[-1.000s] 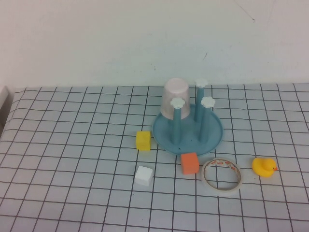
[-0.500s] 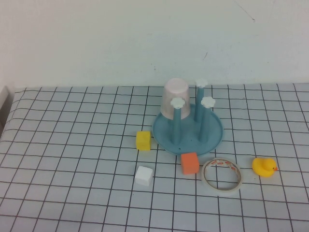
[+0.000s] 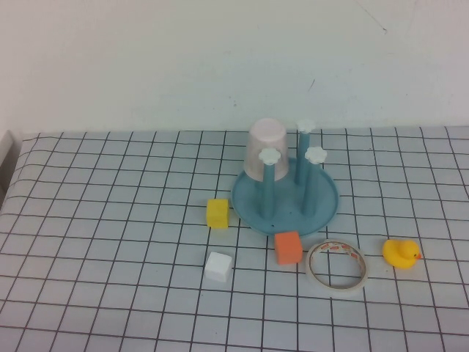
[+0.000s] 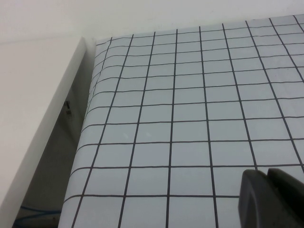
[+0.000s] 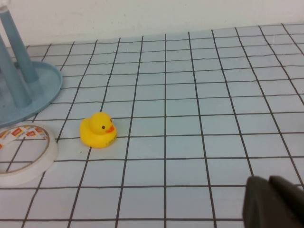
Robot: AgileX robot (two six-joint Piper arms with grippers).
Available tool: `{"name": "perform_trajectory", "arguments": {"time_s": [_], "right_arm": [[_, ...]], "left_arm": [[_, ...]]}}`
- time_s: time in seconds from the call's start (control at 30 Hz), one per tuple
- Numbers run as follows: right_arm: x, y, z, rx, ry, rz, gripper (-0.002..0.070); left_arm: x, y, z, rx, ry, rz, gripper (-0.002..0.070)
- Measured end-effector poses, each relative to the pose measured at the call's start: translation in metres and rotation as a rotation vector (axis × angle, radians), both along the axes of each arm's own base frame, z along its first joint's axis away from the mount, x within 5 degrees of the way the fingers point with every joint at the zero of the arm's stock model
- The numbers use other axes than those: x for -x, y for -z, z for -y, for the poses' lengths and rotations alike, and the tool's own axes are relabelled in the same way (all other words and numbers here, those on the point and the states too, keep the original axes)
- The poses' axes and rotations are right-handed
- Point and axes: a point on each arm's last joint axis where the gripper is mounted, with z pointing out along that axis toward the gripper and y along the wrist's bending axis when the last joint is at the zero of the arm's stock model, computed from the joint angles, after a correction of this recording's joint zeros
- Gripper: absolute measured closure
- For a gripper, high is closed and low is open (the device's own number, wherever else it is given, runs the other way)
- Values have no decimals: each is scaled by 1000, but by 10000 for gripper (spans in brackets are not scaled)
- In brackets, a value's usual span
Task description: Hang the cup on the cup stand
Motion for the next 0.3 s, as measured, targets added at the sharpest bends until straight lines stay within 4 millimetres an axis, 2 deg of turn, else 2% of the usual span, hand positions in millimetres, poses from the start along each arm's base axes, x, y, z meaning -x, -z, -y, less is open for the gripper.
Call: {"name": "perform_trajectory", "arguments": {"time_s": [0.3], "right_arm": [[0, 0, 0, 0, 0, 0, 676]], "left_arm": [[0, 0, 0, -11, 3, 0, 677]]}}
